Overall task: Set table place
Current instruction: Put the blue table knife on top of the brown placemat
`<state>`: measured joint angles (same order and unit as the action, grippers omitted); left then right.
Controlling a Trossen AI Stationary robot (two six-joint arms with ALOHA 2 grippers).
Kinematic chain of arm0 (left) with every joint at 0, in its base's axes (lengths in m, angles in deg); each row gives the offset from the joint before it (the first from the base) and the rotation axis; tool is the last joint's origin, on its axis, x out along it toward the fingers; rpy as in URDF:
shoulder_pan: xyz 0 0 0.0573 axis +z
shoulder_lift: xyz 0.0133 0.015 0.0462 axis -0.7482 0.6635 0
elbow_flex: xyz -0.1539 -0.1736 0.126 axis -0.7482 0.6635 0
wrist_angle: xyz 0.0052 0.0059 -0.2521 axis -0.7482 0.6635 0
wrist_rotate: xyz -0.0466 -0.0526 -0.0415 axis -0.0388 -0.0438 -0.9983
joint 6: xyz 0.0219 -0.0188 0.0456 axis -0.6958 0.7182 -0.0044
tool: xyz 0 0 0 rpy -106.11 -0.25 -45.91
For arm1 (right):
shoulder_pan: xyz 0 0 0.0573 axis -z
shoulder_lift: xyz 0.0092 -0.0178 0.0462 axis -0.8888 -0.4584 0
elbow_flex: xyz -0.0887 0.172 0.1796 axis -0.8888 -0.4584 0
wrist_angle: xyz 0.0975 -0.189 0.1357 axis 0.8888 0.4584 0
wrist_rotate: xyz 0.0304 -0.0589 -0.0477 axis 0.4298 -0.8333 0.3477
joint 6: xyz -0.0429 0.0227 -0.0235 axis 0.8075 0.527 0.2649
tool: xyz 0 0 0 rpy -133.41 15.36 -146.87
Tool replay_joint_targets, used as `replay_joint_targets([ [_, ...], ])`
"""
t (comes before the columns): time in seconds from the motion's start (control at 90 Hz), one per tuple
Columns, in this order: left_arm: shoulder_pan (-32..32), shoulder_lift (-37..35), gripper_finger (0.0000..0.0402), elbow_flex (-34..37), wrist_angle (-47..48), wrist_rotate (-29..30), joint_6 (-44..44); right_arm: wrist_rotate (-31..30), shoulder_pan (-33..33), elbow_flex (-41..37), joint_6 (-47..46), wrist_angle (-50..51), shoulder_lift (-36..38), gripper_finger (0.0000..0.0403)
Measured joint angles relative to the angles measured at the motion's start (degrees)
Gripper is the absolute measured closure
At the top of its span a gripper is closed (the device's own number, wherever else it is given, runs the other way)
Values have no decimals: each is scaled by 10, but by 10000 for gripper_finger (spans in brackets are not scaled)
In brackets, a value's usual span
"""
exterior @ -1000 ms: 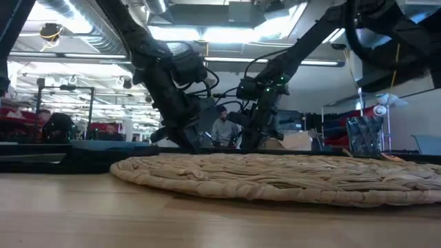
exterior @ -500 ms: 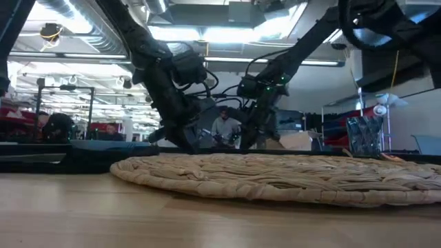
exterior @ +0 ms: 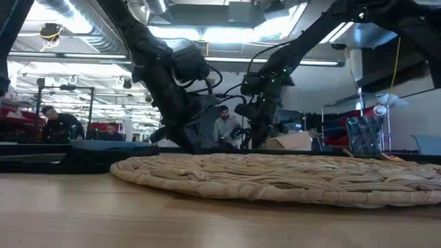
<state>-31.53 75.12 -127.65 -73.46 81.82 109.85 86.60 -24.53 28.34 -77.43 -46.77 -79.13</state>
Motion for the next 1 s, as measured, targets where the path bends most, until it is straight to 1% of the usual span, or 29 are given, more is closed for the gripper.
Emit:
replay_joint_targets([
  [0.289, -4, 0, 402, 0, 9, 28, 11, -2, -12, 0, 8, 0, 0, 403],
  [0.4, -5, 0, 402, 0, 4, 28, 21, -4, -15, 0, 9, 7, 0, 403],
  [0.589, -24, 2, 402, 0, -12, 27, 37, -3, -20, 0, 10, 9, 0, 403],
  [0.7, -27, 3, 402, 0, -12, 35, 38, 1, -22, 0, 10, 9, 0, 403],
  [0.8, -15, 3, 402, 0, -12, 53, 26, 1, -23, 0, 10, 12, 1, 403],
  [1.0, 30, 1, 402, 0, -14, 48, 13, 1, -22, 0, 12, 16, 26, 403],
])
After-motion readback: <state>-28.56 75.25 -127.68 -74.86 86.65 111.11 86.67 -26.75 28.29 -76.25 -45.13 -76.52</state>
